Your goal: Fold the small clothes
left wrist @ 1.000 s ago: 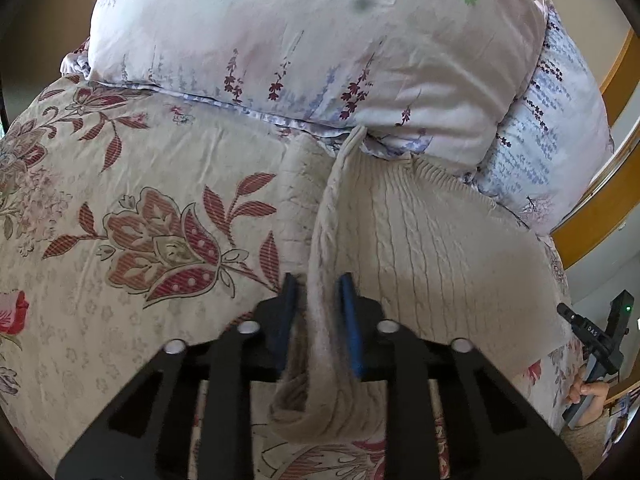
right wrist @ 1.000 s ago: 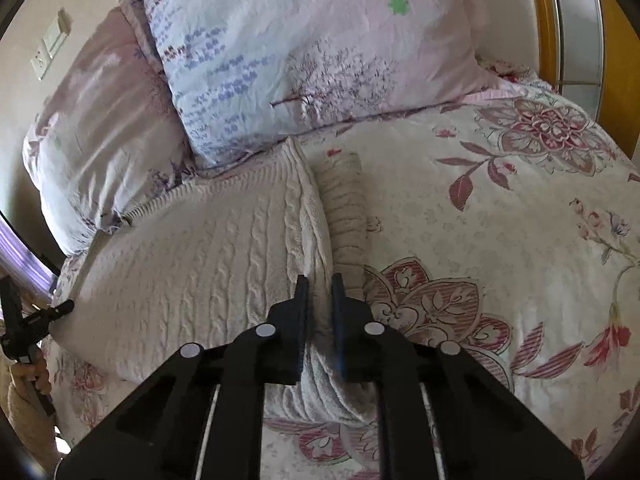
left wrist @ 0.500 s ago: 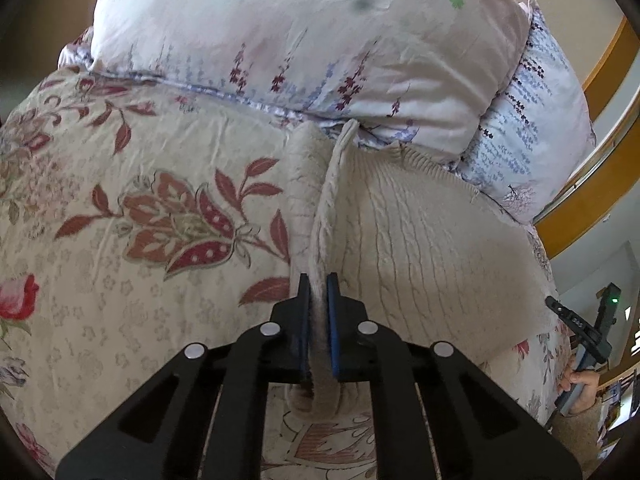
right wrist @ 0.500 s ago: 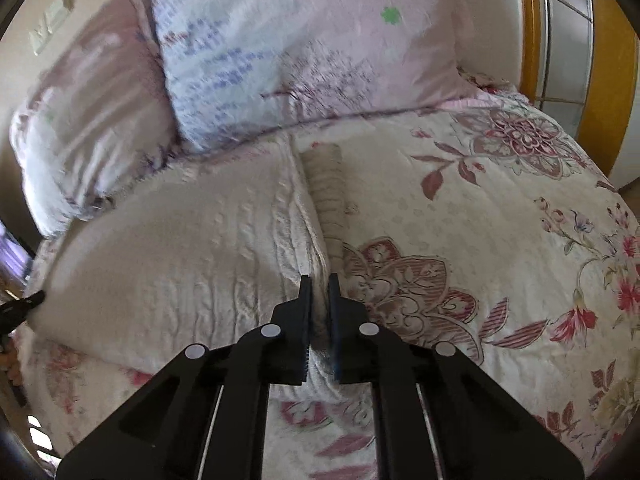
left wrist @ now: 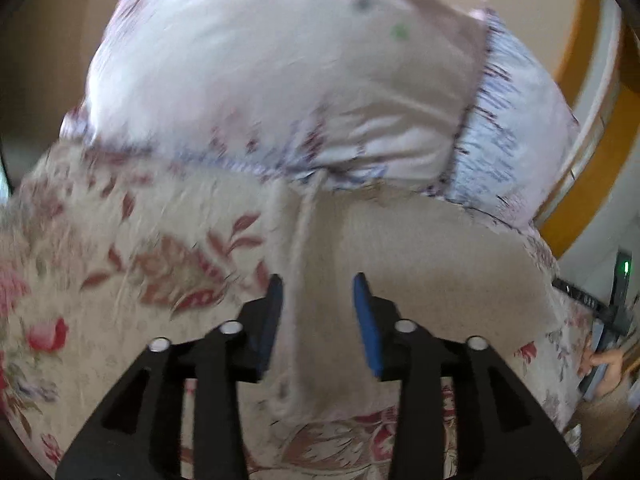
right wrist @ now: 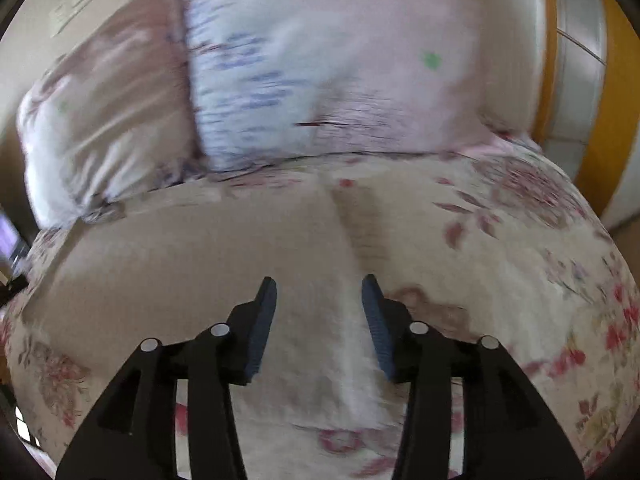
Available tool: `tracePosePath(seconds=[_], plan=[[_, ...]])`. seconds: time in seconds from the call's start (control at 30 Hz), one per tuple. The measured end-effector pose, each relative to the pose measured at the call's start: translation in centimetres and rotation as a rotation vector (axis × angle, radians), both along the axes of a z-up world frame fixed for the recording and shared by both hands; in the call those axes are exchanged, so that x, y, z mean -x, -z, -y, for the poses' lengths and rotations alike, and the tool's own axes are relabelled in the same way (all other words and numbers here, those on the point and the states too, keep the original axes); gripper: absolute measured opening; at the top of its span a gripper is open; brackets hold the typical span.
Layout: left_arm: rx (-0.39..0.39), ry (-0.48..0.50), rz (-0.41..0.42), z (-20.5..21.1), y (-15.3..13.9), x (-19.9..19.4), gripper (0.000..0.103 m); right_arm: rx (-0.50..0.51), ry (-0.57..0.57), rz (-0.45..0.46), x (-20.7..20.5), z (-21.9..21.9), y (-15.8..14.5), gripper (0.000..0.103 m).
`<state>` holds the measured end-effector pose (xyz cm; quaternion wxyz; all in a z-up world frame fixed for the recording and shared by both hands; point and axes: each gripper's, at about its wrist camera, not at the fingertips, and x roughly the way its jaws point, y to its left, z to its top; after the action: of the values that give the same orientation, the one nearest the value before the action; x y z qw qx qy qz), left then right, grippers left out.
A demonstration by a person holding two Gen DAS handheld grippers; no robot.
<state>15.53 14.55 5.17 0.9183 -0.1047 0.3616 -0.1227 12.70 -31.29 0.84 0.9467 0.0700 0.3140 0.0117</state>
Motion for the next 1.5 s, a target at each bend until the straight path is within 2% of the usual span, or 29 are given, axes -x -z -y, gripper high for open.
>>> tracePosePath(seconds=[0.03, 0.17, 0.23, 0.33, 0.53, 0.63, 0.73, 0.83, 0.9, 1.13, 1.23, 1.5], plan=[[-0.022, 0.024, 0.009, 0.9, -0.2, -0.1, 0.046, 0.006, -0.034, -0.008, -0.5, -1.0, 0.0, 0.047], [-0.077, 0.071, -0.029, 3.3, 0.8, -1.1, 0.047, 0.031, -0.089, -0.047, -2.1, -3.3, 0.6, 0.047], [-0.092, 0.066, -0.075, 3.5, 1.8, -1.9, 0.047, 0.045, -0.092, -0.081, -2.9, -3.9, 1.3, 0.052], [-0.079, 0.052, -0.126, 3.0, 3.2, -2.4, 0.046, 0.054, -0.095, -0.095, -3.0, -3.8, 2.2, 0.055], [-0.067, 0.041, -0.117, 2.7, 3.7, -1.4, 0.044, 0.12, -0.12, -0.105, -2.0, -4.4, 3.0, 0.055], [-0.028, 0.031, -0.119, 2.3, 3.4, -0.9, 0.044, 0.151, -0.128, -0.117, -1.9, -4.7, 3.1, 0.057], [0.075, 0.019, -0.13, 1.0, 2.4, -1.1, 0.045, 0.123, -0.096, -0.152, -2.5, -4.6, 2.3, 0.057], [0.157, -0.03, -0.128, -0.8, 1.5, -2.0, 0.055, 0.089, -0.106, -0.116, -2.9, -5.7, 0.9, 0.06], [0.199, -0.053, -0.155, -1.8, 1.4, -3.1, 0.057, 0.081, -0.127, -0.104, -3.3, -6.8, 0.5, 0.066], [0.315, -0.085, -0.259, -3.1, 3.1, -6.4, 0.063, 0.116, -0.208, -0.088, -5.3, -11.9, 0.6, 0.068], [0.334, -0.079, -0.261, -3.0, 3.4, -7.0, 0.064, 0.137, -0.213, -0.093, -6.4, -13.3, 1.1, 0.068], [0.318, -0.083, -0.27, -2.1, 4.2, -8.1, 0.066, 0.198, -0.208, -0.112, -7.2, -14.7, 2.2, 0.072]])
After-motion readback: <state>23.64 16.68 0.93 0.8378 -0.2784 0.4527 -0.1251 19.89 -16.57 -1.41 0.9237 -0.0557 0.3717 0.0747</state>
